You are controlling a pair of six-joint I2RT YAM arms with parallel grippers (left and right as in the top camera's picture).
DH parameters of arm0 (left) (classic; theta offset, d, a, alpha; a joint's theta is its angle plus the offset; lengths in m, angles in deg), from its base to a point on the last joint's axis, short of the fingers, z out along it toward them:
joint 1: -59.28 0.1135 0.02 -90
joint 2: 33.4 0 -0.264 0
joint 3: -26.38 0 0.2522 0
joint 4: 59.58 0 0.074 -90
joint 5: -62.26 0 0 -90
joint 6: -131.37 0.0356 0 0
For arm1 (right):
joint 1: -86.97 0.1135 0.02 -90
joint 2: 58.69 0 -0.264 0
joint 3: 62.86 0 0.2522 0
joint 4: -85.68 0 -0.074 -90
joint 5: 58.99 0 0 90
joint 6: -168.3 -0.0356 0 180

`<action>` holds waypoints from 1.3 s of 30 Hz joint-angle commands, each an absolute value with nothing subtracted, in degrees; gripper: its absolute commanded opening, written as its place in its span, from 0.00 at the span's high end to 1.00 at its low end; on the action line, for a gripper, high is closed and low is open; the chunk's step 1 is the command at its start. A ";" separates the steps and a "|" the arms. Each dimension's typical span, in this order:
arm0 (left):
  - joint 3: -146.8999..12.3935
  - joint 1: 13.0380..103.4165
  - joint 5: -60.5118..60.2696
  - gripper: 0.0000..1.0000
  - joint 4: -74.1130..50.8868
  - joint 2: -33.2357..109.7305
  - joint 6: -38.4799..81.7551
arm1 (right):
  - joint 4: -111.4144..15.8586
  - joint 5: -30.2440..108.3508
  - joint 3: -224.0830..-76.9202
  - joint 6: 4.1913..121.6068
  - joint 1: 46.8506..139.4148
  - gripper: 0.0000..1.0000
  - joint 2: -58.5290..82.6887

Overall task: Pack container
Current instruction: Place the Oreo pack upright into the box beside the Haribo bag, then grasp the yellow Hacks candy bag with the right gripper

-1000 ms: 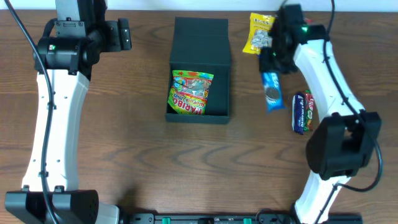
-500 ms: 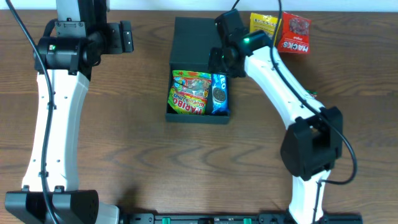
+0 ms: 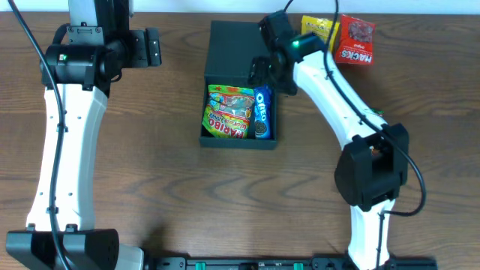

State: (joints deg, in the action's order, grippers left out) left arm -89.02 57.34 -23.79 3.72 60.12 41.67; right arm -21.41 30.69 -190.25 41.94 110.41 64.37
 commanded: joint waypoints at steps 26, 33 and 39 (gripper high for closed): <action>-89.26 57.43 -21.69 0.05 4.16 58.74 42.43 | -58.17 25.71 -194.93 59.31 91.79 0.06 84.48; -89.26 57.41 -21.72 0.05 4.55 58.74 42.43 | -58.26 27.06 -194.90 60.82 91.94 0.09 86.14; -89.26 57.43 -21.72 0.05 4.53 58.74 42.46 | -56.29 28.07 -194.93 61.24 92.03 0.18 87.23</action>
